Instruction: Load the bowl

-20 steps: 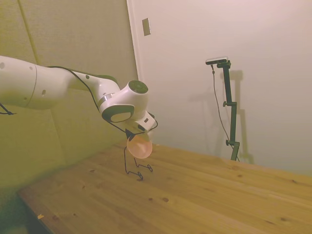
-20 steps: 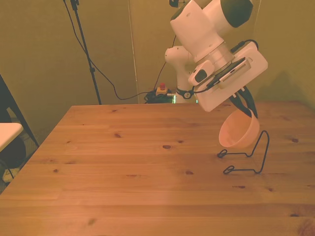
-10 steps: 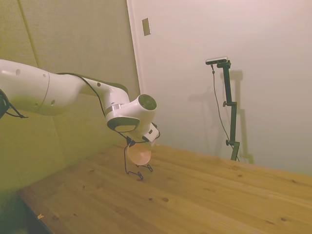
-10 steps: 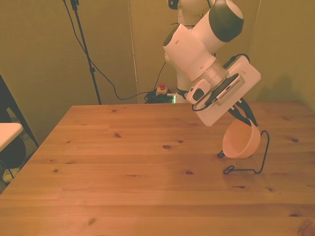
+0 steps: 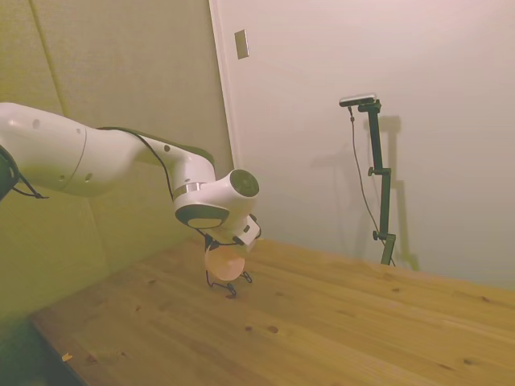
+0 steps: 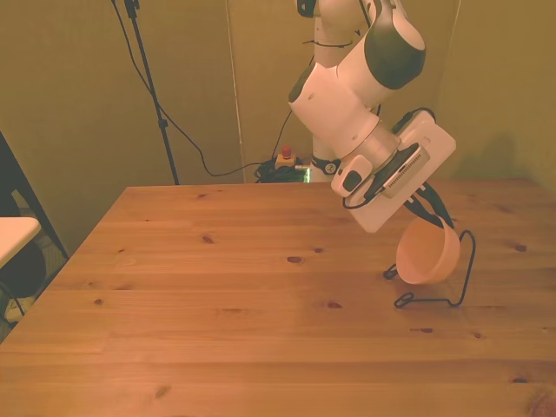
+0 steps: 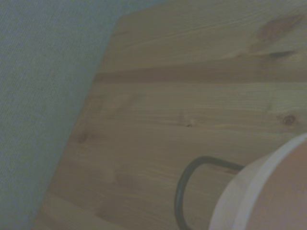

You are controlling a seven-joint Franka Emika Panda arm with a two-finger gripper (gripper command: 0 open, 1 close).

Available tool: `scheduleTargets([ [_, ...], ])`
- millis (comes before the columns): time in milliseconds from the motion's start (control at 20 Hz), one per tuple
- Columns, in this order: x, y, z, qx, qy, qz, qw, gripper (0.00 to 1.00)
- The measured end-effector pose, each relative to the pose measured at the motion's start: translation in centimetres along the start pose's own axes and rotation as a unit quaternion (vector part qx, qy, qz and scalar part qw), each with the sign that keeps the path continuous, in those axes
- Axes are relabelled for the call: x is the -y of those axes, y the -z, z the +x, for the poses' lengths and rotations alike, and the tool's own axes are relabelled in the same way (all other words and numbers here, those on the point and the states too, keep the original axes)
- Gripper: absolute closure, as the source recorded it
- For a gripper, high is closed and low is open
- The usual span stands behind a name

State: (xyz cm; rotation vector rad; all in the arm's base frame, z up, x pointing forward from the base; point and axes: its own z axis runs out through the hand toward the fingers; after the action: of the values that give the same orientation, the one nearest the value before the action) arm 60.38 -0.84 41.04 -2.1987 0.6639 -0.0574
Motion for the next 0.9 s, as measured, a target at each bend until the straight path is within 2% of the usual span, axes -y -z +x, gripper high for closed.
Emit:
scheduleTargets([
  [900, 0.2, -0.7, 1.2, -0.002, -0.001, 0.011, 0.9999, 1.00],
])
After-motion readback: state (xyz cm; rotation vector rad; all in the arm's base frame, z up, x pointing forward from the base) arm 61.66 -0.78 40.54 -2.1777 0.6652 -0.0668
